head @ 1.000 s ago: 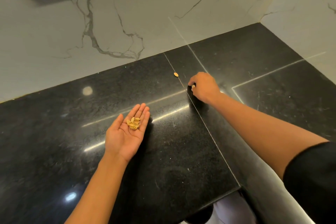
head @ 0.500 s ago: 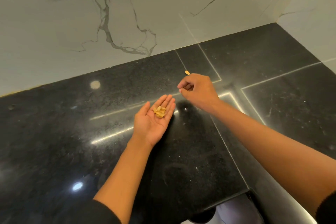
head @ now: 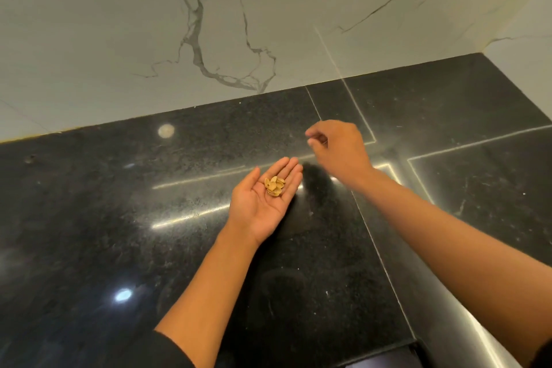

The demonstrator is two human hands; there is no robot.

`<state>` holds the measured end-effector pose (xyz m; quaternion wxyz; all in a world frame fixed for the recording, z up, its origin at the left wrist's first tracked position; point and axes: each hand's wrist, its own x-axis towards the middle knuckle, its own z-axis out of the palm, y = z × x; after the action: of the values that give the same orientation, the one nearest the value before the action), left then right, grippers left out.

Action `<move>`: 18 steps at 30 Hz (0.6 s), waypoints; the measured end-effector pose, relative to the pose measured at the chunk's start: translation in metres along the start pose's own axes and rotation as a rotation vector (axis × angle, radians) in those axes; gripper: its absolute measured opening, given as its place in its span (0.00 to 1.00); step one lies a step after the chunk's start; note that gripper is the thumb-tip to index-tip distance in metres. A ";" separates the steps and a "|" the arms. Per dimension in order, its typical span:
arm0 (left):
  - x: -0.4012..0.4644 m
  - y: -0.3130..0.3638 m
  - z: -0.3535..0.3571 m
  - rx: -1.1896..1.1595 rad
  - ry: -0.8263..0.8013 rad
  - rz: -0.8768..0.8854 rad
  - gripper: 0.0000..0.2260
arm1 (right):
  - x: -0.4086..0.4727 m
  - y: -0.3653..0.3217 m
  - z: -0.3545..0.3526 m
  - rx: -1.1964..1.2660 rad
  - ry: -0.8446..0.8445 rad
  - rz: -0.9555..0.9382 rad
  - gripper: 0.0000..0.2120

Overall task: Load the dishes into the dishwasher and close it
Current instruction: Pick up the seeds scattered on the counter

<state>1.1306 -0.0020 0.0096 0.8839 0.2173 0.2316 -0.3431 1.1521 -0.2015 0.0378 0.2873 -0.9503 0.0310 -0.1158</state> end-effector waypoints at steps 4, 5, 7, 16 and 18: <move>-0.008 0.004 -0.019 0.005 -0.012 0.034 0.24 | 0.035 0.029 0.005 -0.225 -0.151 0.058 0.12; -0.012 0.006 -0.023 0.005 -0.009 0.047 0.24 | 0.042 0.033 0.007 -0.268 -0.192 0.053 0.15; -0.018 0.010 -0.030 -0.008 -0.011 0.068 0.24 | 0.054 0.038 0.010 -0.335 -0.266 0.032 0.17; -0.041 0.021 -0.041 -0.067 -0.003 0.122 0.24 | 0.057 0.037 0.013 -0.487 -0.259 0.003 0.09; -0.044 0.019 -0.043 -0.075 -0.010 0.119 0.24 | 0.052 0.035 0.012 -0.409 -0.228 0.080 0.09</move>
<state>1.1039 0.0564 0.0045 0.9114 0.1955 0.2266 -0.2823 1.2055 -0.2304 0.0196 0.0949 -0.9937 0.0588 0.0125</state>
